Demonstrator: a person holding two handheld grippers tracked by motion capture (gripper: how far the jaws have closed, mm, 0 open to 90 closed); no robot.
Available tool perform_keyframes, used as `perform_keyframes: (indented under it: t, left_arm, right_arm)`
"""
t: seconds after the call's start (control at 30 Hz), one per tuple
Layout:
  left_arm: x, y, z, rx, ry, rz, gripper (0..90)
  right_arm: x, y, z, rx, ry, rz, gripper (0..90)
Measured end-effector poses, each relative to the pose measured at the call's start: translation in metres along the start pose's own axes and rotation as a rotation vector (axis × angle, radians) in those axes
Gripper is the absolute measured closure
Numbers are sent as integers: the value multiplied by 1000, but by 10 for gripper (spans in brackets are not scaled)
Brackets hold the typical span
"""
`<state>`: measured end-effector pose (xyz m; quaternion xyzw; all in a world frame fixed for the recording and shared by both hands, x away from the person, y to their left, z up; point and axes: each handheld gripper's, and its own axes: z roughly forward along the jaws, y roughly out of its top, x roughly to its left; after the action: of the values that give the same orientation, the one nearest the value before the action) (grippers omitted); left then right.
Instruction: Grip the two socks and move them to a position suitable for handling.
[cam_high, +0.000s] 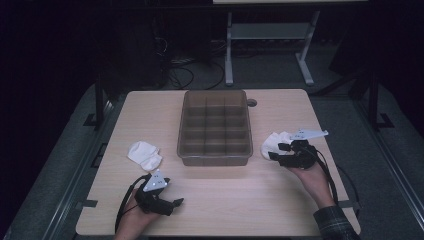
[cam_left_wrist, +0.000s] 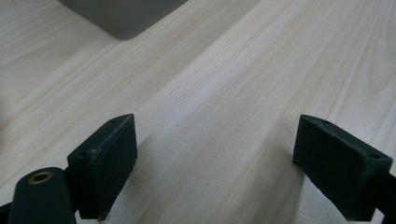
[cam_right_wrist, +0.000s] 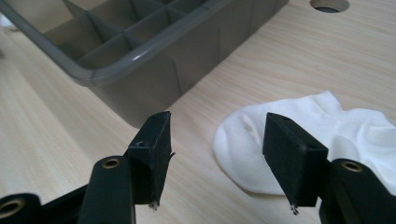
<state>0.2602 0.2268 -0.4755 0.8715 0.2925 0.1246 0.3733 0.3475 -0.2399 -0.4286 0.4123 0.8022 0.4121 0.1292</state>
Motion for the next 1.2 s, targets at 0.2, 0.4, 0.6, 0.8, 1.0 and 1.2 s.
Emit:
perform_keyframes:
  t: [0.2, 0.4, 0.6, 0.8, 1.0, 1.2]
  left_arm:
    - [0, 0, 0, 0, 0, 0, 130]
    - [0, 0, 0, 1, 0, 1, 131]
    - [0, 0, 0, 0, 0, 1, 131]
    - [0, 0, 0, 0, 0, 1, 131]
    - [0, 0, 0, 0, 0, 1, 131]
    - [0, 0, 0, 0, 0, 1, 131]
  right_arm:
    - [-9, 7, 0, -12, -18, 17, 435]
    - [-18, 13, -1, -1, -43, 22, 436]
    - [-31, 17, 0, 1, -56, 29, 436]
    - [-46, 21, 1, -20, -81, 50, 446]
    - [-63, 22, 4, -11, -110, 68, 458]
    - [-76, 21, 8, -24, -129, 87, 503]
